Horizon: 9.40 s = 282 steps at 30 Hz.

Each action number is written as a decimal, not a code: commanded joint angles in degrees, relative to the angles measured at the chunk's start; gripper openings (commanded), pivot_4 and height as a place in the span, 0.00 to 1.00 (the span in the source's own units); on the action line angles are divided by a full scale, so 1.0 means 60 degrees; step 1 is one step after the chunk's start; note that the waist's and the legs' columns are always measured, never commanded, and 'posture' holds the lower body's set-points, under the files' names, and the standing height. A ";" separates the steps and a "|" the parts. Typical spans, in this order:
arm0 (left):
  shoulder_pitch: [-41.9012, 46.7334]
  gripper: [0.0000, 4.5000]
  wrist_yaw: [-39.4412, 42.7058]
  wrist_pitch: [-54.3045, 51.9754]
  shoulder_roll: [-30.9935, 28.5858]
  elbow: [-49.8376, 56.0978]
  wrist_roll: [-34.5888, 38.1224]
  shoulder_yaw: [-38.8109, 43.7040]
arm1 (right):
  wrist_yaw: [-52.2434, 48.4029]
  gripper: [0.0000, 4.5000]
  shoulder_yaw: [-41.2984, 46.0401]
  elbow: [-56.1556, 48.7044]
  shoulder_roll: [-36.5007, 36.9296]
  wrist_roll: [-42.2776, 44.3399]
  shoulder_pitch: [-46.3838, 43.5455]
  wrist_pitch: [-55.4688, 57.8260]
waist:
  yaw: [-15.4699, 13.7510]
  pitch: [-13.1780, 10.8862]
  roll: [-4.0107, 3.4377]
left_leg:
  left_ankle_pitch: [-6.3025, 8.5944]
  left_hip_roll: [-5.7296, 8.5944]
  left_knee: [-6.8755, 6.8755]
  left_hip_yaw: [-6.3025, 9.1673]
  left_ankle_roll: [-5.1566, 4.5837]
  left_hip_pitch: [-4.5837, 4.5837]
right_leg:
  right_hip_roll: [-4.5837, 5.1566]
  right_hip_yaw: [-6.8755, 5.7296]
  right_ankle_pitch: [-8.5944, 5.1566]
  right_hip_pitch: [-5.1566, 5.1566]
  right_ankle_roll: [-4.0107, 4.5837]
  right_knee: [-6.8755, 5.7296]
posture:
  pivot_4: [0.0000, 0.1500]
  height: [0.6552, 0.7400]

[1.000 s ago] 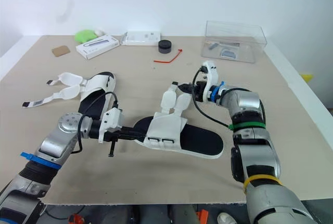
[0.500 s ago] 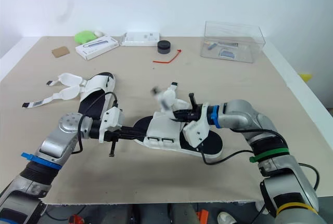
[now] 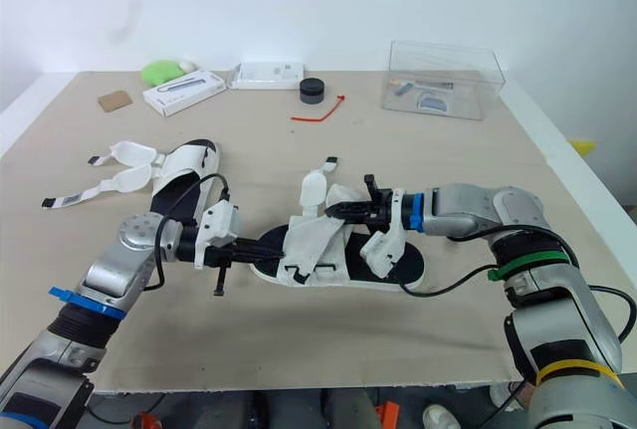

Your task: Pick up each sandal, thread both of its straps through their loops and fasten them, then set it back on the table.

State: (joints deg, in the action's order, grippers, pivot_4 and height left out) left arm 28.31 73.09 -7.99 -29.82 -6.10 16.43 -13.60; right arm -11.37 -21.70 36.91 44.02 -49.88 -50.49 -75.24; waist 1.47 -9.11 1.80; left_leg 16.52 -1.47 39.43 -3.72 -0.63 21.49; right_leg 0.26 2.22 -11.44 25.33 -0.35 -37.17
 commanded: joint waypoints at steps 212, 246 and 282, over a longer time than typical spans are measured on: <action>0.0019 0.00 -0.0182 0.0229 0.0695 -0.0146 -0.0462 -0.0282 | 0.3333 0.01 0.2808 -0.7046 0.0944 2.7147 0.3741 2.4768 | -0.0042 0.0006 0.0025 | 0.0075 0.0004 0.0053 -0.0001 -0.0130 0.0111 | 0.0026 0.0003 0.0004 0.0022 -0.0109 0.0084 | 1.00 1.00; 0.0123 0.00 -0.0229 0.0529 0.0740 -0.0496 -0.0628 -0.0377 | 0.2426 0.01 0.2877 -0.7474 0.1236 2.7147 0.3519 2.4880 | -0.0043 0.0007 0.0024 | 0.0076 0.0004 0.0056 -0.0005 -0.0132 0.0112 | 0.0028 0.0007 0.0010 0.0019 -0.0117 0.0090 | 1.00 1.00; 0.0157 0.00 -0.0413 0.0775 0.0815 -0.0679 -0.0801 -0.0417 | 0.3288 0.01 0.2081 -0.9188 0.2184 2.7147 0.3751 2.3768 | -0.0043 0.0009 0.0023 | 0.0081 0.0002 0.0056 -0.0003 -0.0141 0.0116 | 0.0027 0.0005 0.0012 0.0018 -0.0120 0.0104 | 1.00 1.00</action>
State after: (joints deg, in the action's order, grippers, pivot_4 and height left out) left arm 29.00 70.92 -3.42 -24.94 -9.80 12.34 -15.94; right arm 7.93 -8.84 -16.18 56.19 112.09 -27.59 67.39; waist 1.21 -9.06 1.94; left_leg 17.01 -1.46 39.76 -3.74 -1.47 22.18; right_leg 0.42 2.25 -11.37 25.44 -1.07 -36.54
